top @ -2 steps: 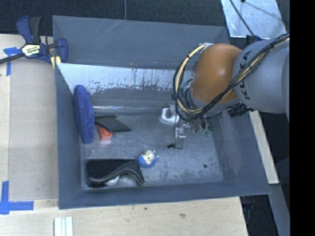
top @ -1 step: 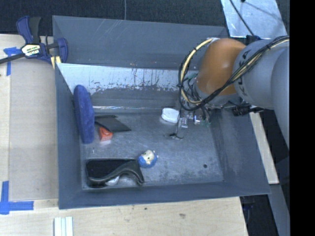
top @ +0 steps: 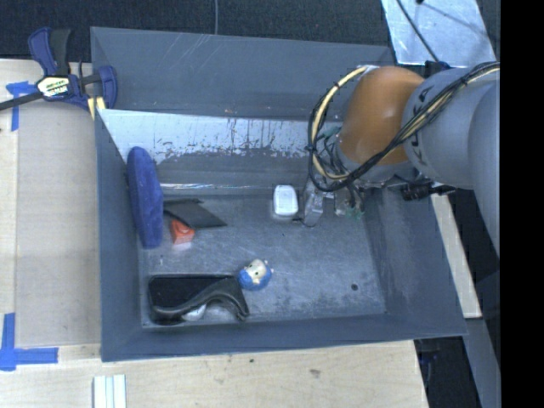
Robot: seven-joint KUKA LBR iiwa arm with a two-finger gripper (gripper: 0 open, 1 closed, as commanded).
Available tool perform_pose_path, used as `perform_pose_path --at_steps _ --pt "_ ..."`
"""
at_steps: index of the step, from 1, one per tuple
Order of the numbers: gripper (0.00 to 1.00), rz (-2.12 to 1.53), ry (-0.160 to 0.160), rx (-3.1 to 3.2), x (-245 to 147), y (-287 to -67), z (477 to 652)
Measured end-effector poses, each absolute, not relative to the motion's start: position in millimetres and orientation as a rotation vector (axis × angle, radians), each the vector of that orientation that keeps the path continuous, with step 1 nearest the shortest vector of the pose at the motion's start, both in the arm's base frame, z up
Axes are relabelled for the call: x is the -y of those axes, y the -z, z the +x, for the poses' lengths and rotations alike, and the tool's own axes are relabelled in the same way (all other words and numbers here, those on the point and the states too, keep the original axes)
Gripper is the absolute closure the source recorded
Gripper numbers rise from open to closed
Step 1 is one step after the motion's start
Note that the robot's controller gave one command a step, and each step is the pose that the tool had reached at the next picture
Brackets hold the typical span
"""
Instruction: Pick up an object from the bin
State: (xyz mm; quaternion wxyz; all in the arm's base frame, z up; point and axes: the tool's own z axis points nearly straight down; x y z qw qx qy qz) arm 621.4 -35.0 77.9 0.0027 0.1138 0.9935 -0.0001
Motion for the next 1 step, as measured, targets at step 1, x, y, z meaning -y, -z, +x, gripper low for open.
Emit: perform_pose_path --at_steps 1 --pt "0.0 0.356 0.0 -3.117 34.8 -77.7 621.0"
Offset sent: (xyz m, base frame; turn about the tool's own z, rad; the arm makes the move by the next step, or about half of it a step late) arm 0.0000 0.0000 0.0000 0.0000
